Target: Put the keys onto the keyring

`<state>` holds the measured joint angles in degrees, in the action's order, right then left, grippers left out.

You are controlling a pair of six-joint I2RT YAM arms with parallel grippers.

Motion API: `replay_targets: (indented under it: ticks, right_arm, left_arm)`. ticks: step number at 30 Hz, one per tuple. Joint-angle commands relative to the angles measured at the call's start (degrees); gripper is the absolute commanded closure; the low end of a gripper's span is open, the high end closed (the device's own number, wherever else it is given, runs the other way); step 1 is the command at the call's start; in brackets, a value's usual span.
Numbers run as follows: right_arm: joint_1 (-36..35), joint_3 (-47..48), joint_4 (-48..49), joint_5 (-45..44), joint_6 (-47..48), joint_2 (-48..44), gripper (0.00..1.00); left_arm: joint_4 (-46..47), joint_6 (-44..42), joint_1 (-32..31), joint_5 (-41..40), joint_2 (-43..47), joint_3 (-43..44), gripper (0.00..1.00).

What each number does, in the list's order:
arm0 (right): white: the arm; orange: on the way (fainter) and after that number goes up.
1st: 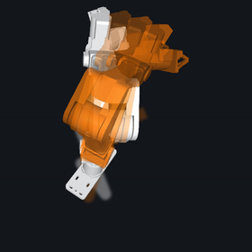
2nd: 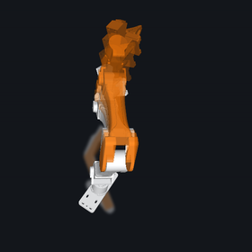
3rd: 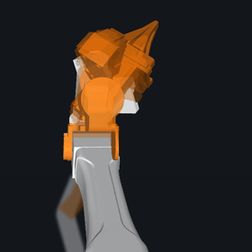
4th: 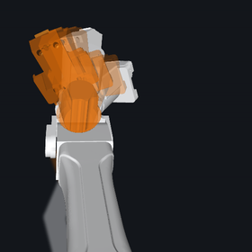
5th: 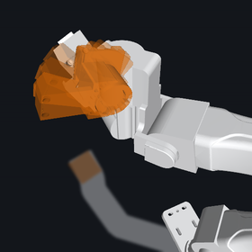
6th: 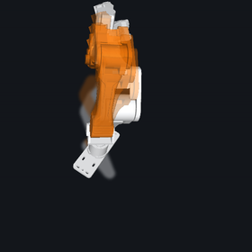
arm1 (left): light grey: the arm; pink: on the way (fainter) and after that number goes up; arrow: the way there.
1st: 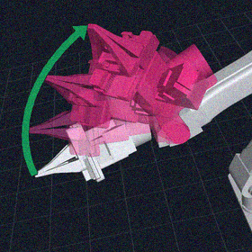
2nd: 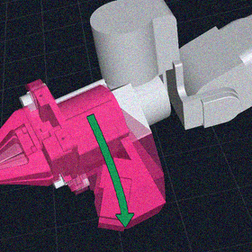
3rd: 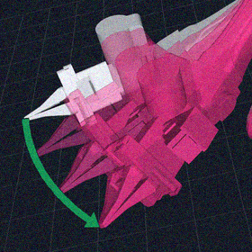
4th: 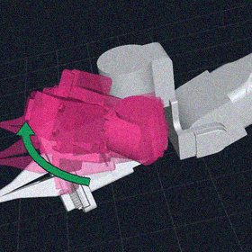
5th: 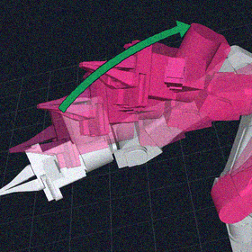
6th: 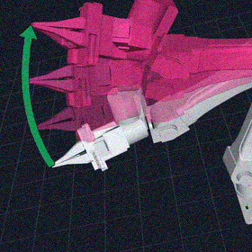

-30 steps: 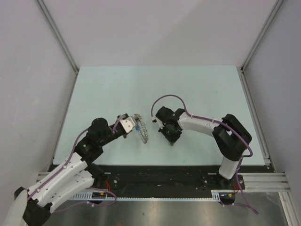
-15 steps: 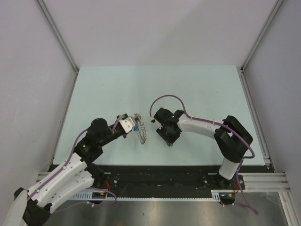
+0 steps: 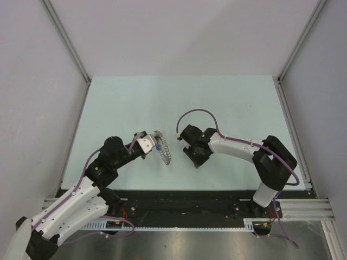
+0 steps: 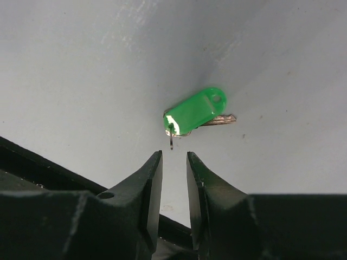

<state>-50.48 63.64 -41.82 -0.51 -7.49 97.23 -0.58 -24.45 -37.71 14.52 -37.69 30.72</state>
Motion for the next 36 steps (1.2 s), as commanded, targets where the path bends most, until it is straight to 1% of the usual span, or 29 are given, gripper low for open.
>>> replay_targets:
  ticks: [1, 6, 9, 22, 24, 27, 28, 29, 32, 34, 36]
  right_arm:
    - [0.3, -0.1, 2.9, 2.2, -0.6, -1.6, 0.71]
    - [1.2, 0.0, 3.6, 3.7, -1.2, 0.3, 0.71]
    - [1.3, 0.0, 3.6, 2.7, -1.4, 0.9, 0.71]
    - [2.1, 0.0, 4.9, 3.4, -1.2, 3.1, 0.80]
    - [2.1, 0.0, 4.8, 3.2, -1.1, 3.3, 0.83]
    - [2.1, 0.0, 4.9, 2.7, -1.3, 3.1, 0.95]
    - [2.2, 0.0, 5.0, 2.6, -1.5, 2.3, 0.99]
    - [2.2, 0.0, 5.2, 2.3, -1.7, 1.7, 1.00]
    - [2.8, -0.2, 6.1, 0.5, -3.2, -2.5, 1.00]
    - [3.6, -0.9, 8.7, -3.8, -4.5, -5.6, 1.00]
    - [5.2, -3.5, 11.4, -6.1, -6.6, -11.2, 1.00]
  left_arm:
    - [4.2, 0.0, -0.4, -0.3, 1.0, 0.5, 1.00]
    - [4.1, -0.2, -0.5, -0.6, 1.0, 0.4, 1.00]
    - [4.1, -0.1, -0.6, -0.6, 0.8, 0.5, 1.00]
    - [4.1, -0.1, -0.8, -0.4, 0.5, 0.5, 1.00]
    - [4.1, -0.1, -0.8, -0.4, 0.4, 0.6, 1.00]
    - [4.1, -0.1, -0.8, -0.5, 0.5, 0.5, 1.00]
    - [4.1, -0.2, -0.9, -0.5, 0.5, 0.5, 1.00]
    - [4.0, -0.1, -0.9, -0.5, 0.6, 0.5, 1.00]
    - [4.1, -0.2, -0.9, -0.5, 0.7, 0.4, 1.00]
    - [4.1, -0.1, -0.9, -0.5, 0.8, 0.5, 1.00]
    - [4.1, -0.1, -0.9, -0.8, 1.0, 0.4, 1.00]
